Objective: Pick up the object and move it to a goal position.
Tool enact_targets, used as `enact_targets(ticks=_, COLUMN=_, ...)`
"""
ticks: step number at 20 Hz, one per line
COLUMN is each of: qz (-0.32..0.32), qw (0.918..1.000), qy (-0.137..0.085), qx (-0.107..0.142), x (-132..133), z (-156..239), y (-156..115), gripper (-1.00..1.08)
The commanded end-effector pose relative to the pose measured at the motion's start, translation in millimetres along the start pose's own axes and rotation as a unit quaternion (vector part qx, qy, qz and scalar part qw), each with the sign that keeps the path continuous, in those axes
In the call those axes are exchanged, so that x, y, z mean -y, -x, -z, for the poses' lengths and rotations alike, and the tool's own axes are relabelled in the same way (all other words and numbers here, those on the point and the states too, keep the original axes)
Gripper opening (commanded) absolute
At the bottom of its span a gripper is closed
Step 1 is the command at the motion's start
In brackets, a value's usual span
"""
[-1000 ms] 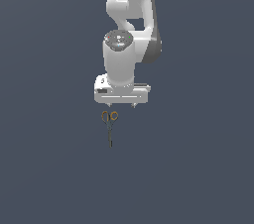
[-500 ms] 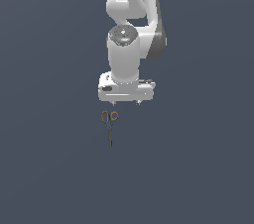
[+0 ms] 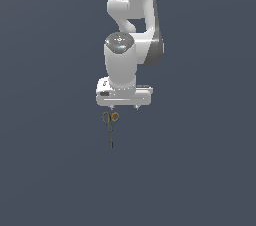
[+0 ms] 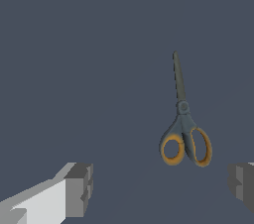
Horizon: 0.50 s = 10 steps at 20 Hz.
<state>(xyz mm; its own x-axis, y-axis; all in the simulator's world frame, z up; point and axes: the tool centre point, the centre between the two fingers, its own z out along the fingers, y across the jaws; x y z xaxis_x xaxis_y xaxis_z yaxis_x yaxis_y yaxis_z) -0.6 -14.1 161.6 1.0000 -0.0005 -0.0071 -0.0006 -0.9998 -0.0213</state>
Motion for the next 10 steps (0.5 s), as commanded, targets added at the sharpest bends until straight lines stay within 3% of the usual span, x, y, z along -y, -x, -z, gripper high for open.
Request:
enact_targets(ticks=1, qz=-0.006, qw=1.0000, qy=0.001, qx=0.000, x=-9.2, z=-10.7, y=-4.0, gripper=1.00)
enact_targets(ticks=10, qz=-0.033, qw=0.9994, qy=0.006, qx=-0.003, x=-58.6, z=-69.3, y=-20.6, gripper=1.00)
